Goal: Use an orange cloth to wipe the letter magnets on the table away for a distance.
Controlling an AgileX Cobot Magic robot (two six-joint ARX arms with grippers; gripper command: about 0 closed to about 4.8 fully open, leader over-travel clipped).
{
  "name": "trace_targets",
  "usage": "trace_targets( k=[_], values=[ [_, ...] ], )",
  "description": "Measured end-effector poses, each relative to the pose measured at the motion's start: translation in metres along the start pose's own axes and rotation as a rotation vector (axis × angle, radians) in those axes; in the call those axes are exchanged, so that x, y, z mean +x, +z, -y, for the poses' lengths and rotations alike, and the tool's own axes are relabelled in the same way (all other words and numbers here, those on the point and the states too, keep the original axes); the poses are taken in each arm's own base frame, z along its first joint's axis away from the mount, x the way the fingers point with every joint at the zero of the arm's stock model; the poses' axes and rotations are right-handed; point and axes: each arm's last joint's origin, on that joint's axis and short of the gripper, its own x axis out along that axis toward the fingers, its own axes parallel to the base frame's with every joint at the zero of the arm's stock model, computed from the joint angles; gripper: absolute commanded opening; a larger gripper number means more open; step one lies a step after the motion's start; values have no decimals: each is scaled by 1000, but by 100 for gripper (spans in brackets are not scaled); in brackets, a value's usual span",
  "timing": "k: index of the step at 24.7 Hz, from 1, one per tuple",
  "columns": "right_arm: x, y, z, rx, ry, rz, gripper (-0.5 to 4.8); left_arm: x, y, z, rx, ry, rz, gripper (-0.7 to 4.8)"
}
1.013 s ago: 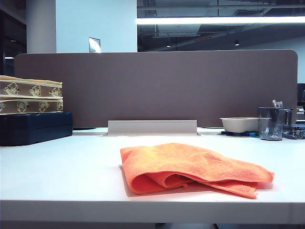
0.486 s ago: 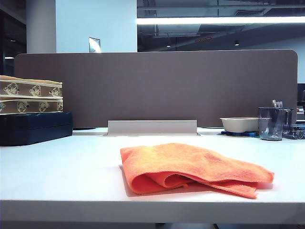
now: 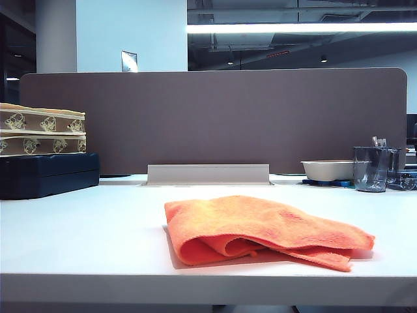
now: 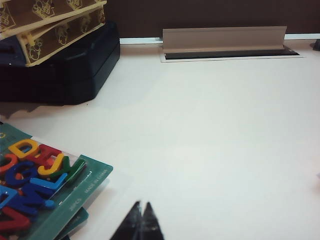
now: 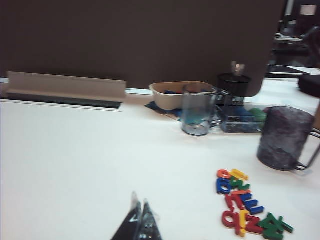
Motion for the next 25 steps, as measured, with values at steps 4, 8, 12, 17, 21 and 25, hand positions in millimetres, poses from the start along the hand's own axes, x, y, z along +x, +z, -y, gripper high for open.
trace_targets(
  k=[4,8,12,17,21,25],
  values=[
    [0,0,4,-2,-37,-2,-1,0,0,0,0,0,0,-5],
    [0,0,7,-4,-75,-4,-1,0,0,0,0,0,0,-5],
    [-1,-1,12,0,-122,-6,-1,0,0,0,0,0,0,-5],
    [-1,-1,13,0,-135,-6,-1,0,0,0,0,0,0,-5],
    [-1,-1,13,0,-135,-6,-1,0,0,0,0,0,0,-5],
    [-1,-1,13,0,-135,-6,-1,0,0,0,0,0,0,-5]
  ],
)
